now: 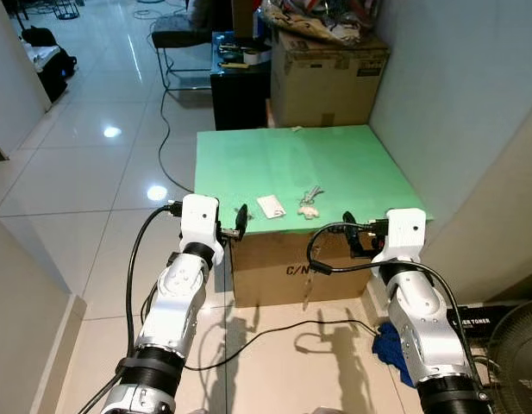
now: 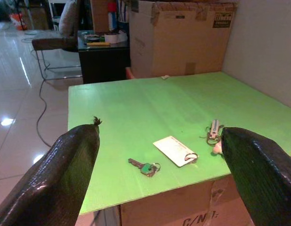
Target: Hang keys on a hook
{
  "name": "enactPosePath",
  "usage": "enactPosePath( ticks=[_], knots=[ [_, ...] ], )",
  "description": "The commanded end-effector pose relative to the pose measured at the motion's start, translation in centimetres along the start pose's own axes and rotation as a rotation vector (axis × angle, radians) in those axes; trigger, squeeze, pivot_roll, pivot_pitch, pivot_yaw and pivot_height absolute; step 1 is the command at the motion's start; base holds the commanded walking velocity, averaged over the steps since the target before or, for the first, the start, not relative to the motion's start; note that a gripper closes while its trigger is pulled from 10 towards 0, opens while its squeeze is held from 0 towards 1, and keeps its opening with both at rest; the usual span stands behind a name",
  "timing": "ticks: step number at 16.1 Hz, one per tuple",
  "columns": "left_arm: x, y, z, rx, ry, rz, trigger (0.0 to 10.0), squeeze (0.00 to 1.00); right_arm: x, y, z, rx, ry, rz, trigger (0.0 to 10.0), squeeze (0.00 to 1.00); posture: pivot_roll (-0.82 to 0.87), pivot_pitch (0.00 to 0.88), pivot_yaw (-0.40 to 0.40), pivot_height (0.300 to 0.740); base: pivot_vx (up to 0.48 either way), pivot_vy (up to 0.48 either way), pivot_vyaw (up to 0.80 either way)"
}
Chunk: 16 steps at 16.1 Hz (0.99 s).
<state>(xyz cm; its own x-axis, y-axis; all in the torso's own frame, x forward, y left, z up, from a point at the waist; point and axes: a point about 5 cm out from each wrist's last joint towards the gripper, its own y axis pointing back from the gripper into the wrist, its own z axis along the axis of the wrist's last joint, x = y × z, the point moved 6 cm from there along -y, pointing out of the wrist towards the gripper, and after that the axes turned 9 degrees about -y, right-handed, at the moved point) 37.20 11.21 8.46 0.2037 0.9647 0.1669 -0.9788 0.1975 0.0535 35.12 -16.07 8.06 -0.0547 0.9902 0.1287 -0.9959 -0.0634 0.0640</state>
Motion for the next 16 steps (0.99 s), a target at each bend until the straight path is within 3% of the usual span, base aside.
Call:
enactPosePath(
  ticks=[1, 16],
  knots=[
    [0.04, -0.26, 0.15, 0.001, -0.013, 0.000, 10.0, 0.00, -0.08, 0.05, -0.37, 0.018, -0.005, -0.005, 10.0, 0.00, -0.17, 0.003, -0.002, 0.740, 0.000, 0.000, 0.00],
    [0.04, -0.26, 0.15, 0.001, -0.013, 0.000, 10.0, 0.00, -0.08, 0.05, -0.37, 0.018, -0.005, -0.005, 10.0, 0.00, -0.17, 0.003, -0.002, 0.740, 0.000, 0.000, 0.00]
  ],
)
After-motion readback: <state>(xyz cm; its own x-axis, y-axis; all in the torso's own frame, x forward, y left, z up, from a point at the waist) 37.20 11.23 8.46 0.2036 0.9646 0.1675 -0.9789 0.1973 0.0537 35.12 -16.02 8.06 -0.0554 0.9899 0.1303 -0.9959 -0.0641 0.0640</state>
